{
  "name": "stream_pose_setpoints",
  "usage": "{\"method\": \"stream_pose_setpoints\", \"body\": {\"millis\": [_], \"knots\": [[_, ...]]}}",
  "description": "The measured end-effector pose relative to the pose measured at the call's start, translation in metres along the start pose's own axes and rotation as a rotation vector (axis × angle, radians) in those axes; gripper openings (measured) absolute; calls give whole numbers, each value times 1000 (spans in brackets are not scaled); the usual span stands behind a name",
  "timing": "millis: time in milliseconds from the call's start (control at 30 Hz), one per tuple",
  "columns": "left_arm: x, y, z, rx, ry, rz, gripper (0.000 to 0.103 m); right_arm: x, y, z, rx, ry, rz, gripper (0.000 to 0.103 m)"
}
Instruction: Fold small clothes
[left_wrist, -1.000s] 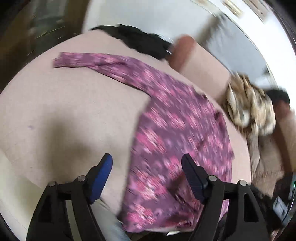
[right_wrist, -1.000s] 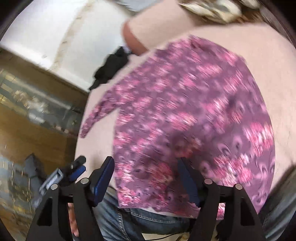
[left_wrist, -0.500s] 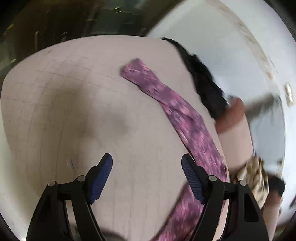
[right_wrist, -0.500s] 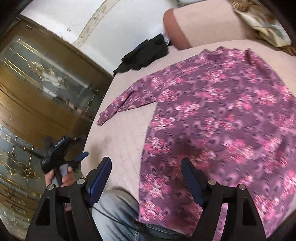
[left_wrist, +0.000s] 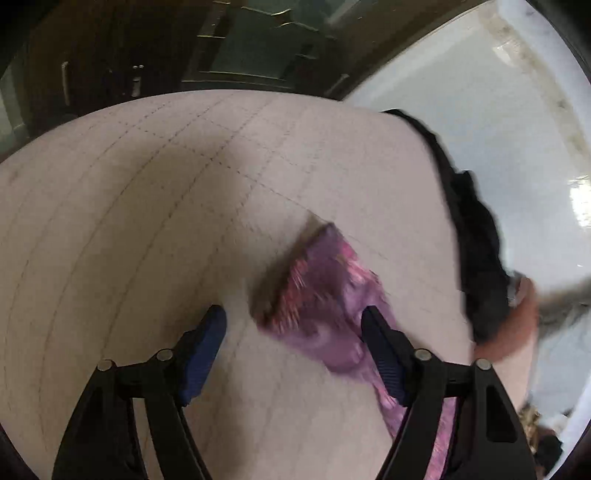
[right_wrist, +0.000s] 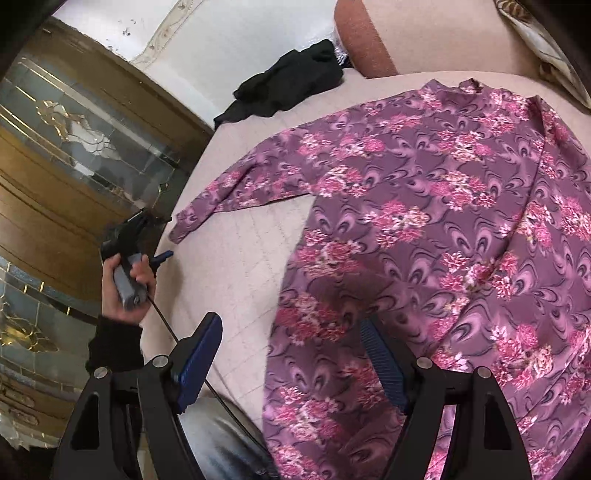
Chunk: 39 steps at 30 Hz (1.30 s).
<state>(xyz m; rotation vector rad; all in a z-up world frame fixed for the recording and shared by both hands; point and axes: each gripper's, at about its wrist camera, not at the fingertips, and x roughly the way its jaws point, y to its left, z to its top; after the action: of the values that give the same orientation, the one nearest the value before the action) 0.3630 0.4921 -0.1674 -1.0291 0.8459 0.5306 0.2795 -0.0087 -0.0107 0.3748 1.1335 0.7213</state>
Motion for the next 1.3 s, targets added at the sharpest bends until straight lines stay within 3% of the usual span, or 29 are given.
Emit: {"method": "stream_pose_setpoints", "body": {"millis": [33, 67, 100, 133, 200, 333, 467, 533, 633, 767, 833, 900, 967, 1033, 1100, 1133, 1200, 1300], "knots": [[1, -8, -1, 44, -20, 40, 68, 0, -2, 0, 6, 4, 8, 82], [0, -21, -6, 115, -38, 68, 42, 1, -3, 0, 8, 9, 11, 82], [2, -26, -10, 143, -22, 66, 9, 1, -4, -1, 4, 10, 7, 82], [5, -29, -15, 132, 19, 41, 9, 1, -4, -1, 3, 6, 1, 82], [-2, -28, -21, 95, 27, -8, 8, -1, -6, 0, 8, -1, -3, 82], [-80, -52, -54, 160, -79, -137, 8, -14, -11, 1, 36, -30, 17, 82], [-146, -76, -102, 200, -77, -292, 7, -34, -18, -3, 71, -60, 63, 82], [-168, -82, -131, 203, -25, -365, 7, -43, -24, -7, 99, -71, 92, 82], [-197, -97, -204, 270, 59, -439, 7, -56, -36, -14, 141, -88, 134, 82], [-192, -111, -296, 370, 156, -477, 7, -75, -66, -24, 239, -107, 208, 83], [-183, -113, -337, 397, 200, -452, 7, -78, -87, -29, 302, -94, 250, 84], [-158, -111, -381, 439, 307, -428, 8, -77, -104, -32, 345, -86, 270, 84], [-130, -105, -421, 503, 444, -349, 11, -72, -118, -32, 363, -75, 268, 85], [-118, -94, -436, 542, 517, -323, 15, -58, -130, -30, 367, -36, 245, 85], [-131, -85, -438, 578, 507, -340, 22, -42, -136, -30, 379, 10, 244, 86], [-141, -80, -432, 598, 483, -355, 27, -35, -136, -30, 374, 28, 254, 86], [-164, -71, -409, 592, 394, -388, 50, -26, -132, -31, 362, 48, 270, 86], [-180, -62, -374, 566, 288, -369, 54, -10, -117, -30, 322, 88, 247, 79]]}}
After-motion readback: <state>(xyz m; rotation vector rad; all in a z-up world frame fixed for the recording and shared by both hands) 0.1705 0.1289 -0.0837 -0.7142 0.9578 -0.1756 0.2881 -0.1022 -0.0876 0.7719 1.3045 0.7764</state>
